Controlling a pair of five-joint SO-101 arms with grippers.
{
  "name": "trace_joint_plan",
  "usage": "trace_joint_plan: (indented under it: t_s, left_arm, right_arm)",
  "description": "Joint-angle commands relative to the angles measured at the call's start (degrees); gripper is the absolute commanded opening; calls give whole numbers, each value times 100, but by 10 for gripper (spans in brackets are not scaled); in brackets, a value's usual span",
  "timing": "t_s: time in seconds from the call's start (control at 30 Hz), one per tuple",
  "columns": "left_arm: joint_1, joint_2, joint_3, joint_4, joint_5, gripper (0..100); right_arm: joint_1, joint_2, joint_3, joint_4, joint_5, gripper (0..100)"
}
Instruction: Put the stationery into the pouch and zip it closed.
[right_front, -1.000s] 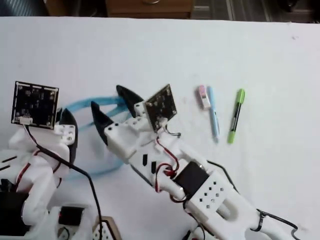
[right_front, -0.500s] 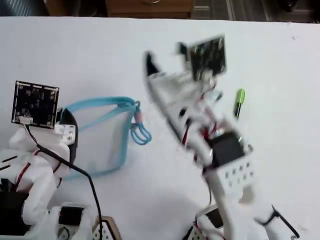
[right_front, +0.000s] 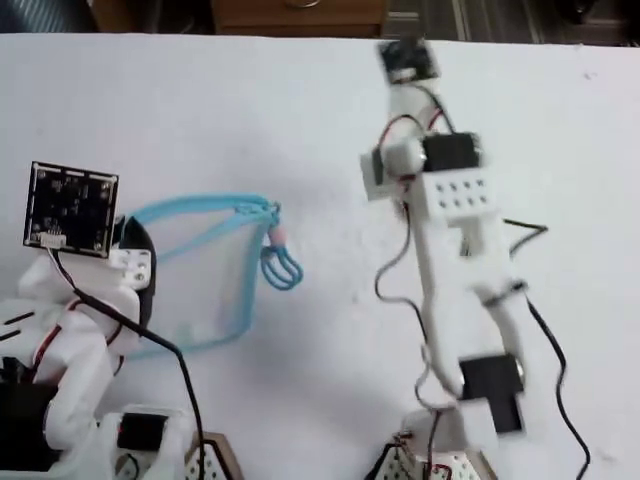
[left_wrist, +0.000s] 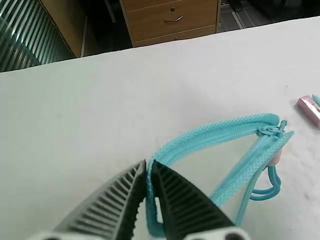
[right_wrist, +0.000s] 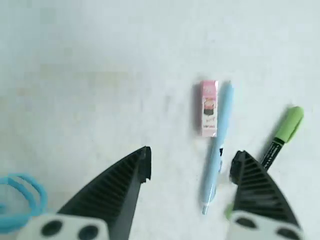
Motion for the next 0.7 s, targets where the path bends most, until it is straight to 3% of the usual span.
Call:
trace_joint_plan:
  t_s: [0.0,0.4,0.67]
  left_arm:
    - [-13,22,237,176,-44,24]
    - [-13,22,237,149,-44,24]
    - [-13,22,237,149,-44,24]
  right_arm:
    - [84,734,-255,40,624,254]
    - [611,3336,-2840,75,712,255]
    - [514,4919,-4862,655,703,255]
